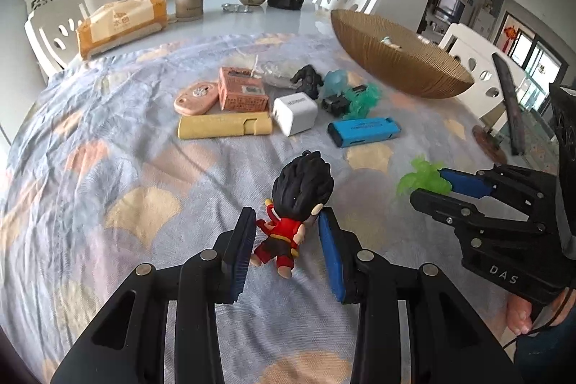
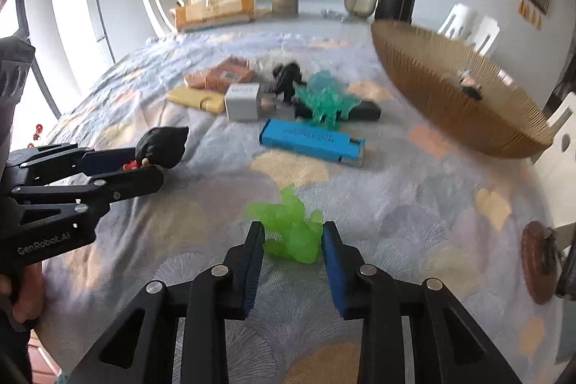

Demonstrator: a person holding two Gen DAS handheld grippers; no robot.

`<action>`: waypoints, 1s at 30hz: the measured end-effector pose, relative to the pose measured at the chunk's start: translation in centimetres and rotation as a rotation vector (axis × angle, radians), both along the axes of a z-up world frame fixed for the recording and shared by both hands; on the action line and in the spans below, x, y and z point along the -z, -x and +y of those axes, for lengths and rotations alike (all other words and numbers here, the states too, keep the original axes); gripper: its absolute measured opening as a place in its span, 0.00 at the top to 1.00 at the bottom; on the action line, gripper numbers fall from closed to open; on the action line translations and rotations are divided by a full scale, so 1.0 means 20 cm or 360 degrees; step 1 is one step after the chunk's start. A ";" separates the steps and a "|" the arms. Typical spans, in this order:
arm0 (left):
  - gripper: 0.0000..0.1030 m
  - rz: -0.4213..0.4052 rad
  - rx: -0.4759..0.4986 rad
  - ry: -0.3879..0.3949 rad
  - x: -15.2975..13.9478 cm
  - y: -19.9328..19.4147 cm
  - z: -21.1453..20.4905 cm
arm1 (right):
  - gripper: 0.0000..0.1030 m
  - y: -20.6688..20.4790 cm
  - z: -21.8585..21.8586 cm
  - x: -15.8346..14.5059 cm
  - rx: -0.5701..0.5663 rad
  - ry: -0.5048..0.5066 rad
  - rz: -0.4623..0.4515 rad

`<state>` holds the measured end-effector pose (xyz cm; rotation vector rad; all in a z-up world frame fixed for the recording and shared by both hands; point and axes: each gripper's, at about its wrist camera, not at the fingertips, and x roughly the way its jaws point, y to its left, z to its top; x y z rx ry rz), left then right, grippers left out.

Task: Organize rigid objects
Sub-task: 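Carry both figures into the amber bowl and open both grippers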

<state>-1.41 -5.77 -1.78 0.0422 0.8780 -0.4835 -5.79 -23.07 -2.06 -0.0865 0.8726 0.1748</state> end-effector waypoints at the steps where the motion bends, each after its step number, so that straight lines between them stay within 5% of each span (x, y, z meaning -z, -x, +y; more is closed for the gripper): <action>1: 0.68 0.0010 0.0005 0.0031 -0.02 0.00 0.00 | 0.69 0.00 -0.02 -0.01 0.0008 -0.0030 -0.0009; 9: 0.68 -0.0183 0.0127 0.0052 -0.32 -0.03 -0.19 | 0.69 0.03 -0.24 -0.29 0.0178 -0.0119 -0.0182; 20: 0.68 -0.0342 0.0263 0.0250 -0.66 -0.27 -0.59 | 0.69 -0.02 -0.67 -0.76 0.0596 -0.0263 -0.0492; 24: 0.68 -0.0324 0.0291 0.0264 -0.64 -0.35 -0.70 | 0.69 -0.10 -0.71 -0.82 0.0669 -0.0215 -0.0517; 30: 0.68 -0.0151 0.0300 0.0235 -0.40 -0.43 -0.84 | 0.69 -0.26 -0.76 -0.64 0.0739 -0.0221 -0.0331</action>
